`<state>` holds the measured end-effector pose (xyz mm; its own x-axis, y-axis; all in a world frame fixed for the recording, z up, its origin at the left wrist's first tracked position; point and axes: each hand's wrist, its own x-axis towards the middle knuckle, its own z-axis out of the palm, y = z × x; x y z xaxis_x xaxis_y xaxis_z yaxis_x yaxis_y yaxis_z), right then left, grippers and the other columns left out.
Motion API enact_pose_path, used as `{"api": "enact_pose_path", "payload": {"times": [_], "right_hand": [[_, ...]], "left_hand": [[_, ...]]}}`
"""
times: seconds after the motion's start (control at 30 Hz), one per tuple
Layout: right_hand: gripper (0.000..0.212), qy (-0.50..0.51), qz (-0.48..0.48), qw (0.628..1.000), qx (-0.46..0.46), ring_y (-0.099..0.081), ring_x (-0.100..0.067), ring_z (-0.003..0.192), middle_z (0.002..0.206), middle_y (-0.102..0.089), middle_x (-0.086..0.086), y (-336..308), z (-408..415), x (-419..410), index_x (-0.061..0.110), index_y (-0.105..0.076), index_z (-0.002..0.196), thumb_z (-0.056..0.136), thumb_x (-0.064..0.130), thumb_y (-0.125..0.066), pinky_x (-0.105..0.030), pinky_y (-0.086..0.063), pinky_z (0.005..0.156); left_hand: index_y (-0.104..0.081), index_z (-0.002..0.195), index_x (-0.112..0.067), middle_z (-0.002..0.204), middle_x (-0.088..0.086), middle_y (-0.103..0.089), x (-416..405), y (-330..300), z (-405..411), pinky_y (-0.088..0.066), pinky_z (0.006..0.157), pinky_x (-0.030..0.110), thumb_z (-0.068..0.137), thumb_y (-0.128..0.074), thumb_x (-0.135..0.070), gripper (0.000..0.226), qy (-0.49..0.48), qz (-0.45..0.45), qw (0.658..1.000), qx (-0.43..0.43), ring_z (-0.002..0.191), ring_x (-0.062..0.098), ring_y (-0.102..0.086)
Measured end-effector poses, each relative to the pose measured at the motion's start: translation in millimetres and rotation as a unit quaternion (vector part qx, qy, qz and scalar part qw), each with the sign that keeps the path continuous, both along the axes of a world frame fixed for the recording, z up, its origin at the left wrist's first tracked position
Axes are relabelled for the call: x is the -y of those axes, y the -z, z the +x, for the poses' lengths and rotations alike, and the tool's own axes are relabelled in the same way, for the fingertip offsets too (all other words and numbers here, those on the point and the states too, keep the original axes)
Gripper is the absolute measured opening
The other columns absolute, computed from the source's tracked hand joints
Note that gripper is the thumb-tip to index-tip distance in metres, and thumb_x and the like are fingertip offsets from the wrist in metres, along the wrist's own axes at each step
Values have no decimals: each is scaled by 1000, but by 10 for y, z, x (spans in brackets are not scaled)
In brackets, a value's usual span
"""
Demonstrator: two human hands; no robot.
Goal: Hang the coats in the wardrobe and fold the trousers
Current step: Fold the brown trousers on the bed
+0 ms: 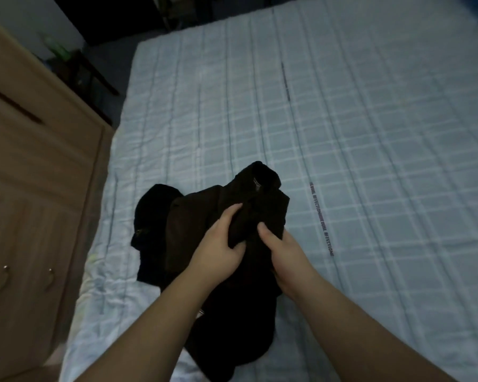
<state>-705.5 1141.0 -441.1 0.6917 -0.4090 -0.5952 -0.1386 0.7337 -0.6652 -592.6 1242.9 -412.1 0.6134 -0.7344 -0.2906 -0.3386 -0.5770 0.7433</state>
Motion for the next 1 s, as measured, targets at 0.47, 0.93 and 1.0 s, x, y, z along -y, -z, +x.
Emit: {"api": "enact_pose_path", "payload": {"times": [0.47, 0.93, 1.0], "right_hand": [[55, 91, -510, 855, -32, -63, 2, 83, 97, -63, 8, -2582, -544, -737, 35, -46, 127, 86, 4, -65, -25, -51, 80], [16, 45, -698, 714, 2, -66, -8, 88, 90, -70, 15, -4495, -736, -286, 41, -65, 85, 92, 27, -70, -31, -50, 77], [15, 62, -706, 705, 39, -65, -4, 85, 90, -70, 13, -4727, -777, -210, 37, -66, 86, 94, 25, -67, -31, -52, 77]], "left_hand": [[-48, 108, -24, 91, -7, -58, -1759, -2646, 293, -44, 60, 17, 84, -63, -5, 34, -170, -221, 954, 113, 72, -6, -56], [-64, 93, -33, 91, -11, -70, -2115, -4486, 433, -52, 77, 27, 89, -71, -24, 12, -118, -287, 924, 222, 84, 1, -65], [-65, 88, -32, 88, -10, -71, -2045, -4707, 436, -53, 80, 33, 91, -69, -24, 10, -129, -304, 910, 251, 84, 5, -66]]}}
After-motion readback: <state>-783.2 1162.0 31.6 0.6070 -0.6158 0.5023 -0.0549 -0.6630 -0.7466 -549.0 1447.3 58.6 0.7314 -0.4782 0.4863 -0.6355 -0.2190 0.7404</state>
